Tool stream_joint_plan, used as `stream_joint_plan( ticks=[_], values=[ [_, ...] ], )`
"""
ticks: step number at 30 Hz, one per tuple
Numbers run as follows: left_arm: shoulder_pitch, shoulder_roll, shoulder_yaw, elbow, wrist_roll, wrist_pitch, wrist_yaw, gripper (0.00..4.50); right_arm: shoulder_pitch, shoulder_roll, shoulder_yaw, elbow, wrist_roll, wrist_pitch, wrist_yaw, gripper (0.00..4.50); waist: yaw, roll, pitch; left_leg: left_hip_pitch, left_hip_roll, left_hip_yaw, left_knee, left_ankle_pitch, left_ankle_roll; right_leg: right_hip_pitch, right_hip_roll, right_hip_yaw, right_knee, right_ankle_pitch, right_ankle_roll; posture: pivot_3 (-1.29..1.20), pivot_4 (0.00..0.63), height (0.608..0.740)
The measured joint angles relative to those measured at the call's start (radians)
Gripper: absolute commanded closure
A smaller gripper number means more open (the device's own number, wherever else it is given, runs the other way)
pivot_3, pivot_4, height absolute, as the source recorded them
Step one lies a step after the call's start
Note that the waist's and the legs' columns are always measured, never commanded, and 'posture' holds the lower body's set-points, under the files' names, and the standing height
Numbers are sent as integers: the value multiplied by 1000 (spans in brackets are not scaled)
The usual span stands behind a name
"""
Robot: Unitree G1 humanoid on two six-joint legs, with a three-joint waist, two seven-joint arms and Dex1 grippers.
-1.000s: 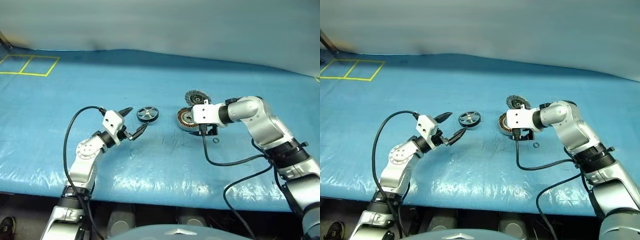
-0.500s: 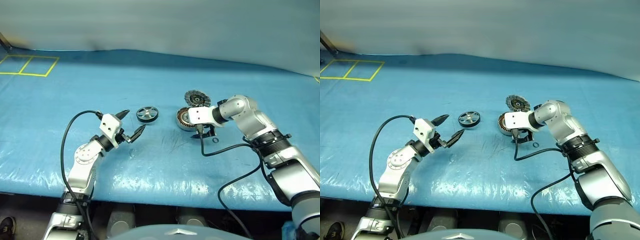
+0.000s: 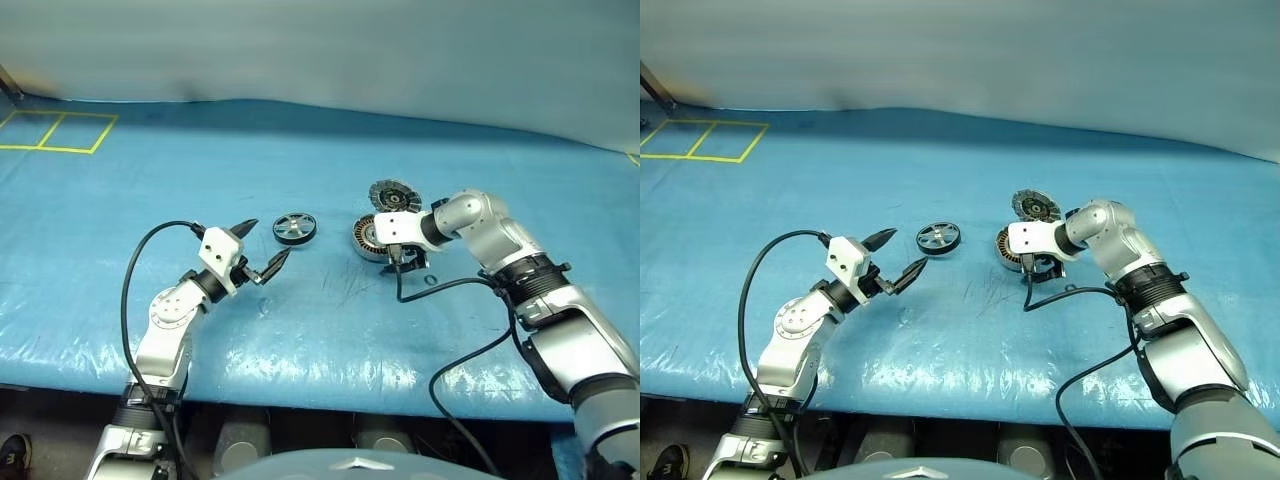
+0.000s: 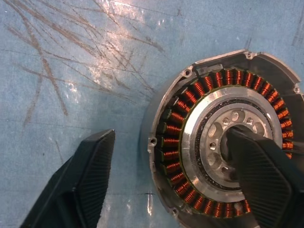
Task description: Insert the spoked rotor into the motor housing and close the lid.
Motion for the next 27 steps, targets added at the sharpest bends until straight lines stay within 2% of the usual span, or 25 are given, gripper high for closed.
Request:
stream_joint_plan(
  ticks=[3, 10, 15, 22, 27],
  values=[
    [0, 3, 2, 0, 0, 0, 2, 0, 0, -1, -2, -8, -7, -11, -5, 2190, 1, 0, 0, 0, 0, 0, 0, 0, 0, 0, 0, 0, 0, 0, 0, 0, 150, 740],
    [8, 11, 11, 0, 0, 1, 3, 0, 68, -37, 11, -153, -85, -69, -61, 2190, 0, 0, 0, 0, 0, 0, -1, 0, 0, -1, 0, 0, 0, 0, 0, 0, 150, 740],
    [9, 13, 11, -1, 1, 2, 2, 0, 159, -44, 14, -336, -119, -87, -93, 2190, -1, 0, 0, 0, 0, 0, -1, 0, 0, -1, 0, 0, 0, 0, 0, 0, 150, 740],
    [9, 24, 11, -1, 1, 4, 1, 0, 253, -28, 52, -537, -118, -98, -75, 2190, 0, 0, 0, 0, 0, 0, 0, 0, 0, -1, 0, 0, 0, 0, 0, 0, 150, 740],
    [9, 27, 11, -1, 1, 6, 1, 0, 280, -26, 72, -611, -117, -92, -46, 2190, 1, 0, 0, 0, 0, 0, 1, 0, 0, 0, 0, 0, 0, 0, 0, 0, 150, 740]
  ],
)
